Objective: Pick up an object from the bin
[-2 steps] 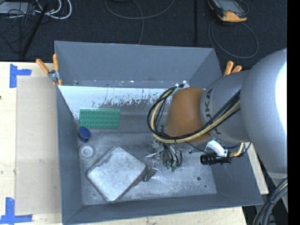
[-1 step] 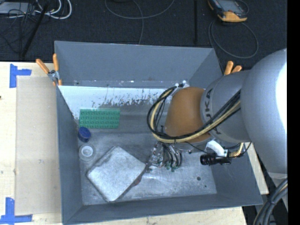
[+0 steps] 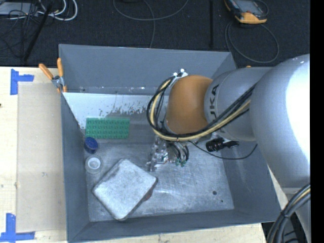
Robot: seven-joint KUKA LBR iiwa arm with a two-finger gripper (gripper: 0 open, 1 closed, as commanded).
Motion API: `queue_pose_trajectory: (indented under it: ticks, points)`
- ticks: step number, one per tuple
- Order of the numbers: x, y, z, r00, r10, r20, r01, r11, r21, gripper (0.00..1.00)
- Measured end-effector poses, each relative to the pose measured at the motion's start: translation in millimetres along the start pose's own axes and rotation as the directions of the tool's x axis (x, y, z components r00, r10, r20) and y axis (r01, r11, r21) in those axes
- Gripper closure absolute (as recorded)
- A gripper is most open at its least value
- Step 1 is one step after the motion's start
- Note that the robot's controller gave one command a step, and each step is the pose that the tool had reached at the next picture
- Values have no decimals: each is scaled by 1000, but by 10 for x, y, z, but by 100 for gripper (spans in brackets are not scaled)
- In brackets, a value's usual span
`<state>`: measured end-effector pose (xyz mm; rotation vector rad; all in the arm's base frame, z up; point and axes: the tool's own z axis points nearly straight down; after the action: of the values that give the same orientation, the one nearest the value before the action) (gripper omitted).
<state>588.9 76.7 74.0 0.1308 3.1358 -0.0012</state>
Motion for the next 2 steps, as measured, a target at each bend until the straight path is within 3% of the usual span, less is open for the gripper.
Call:
queue_pose_trajectory:
  ticks: [1, 2]
  points:
    - [8, 22, -993, 999, -52, 5, 52, 999, -2, 100]
    - [31, -14, -1423, 992, -125, 3, 125, 992, -1, 100]
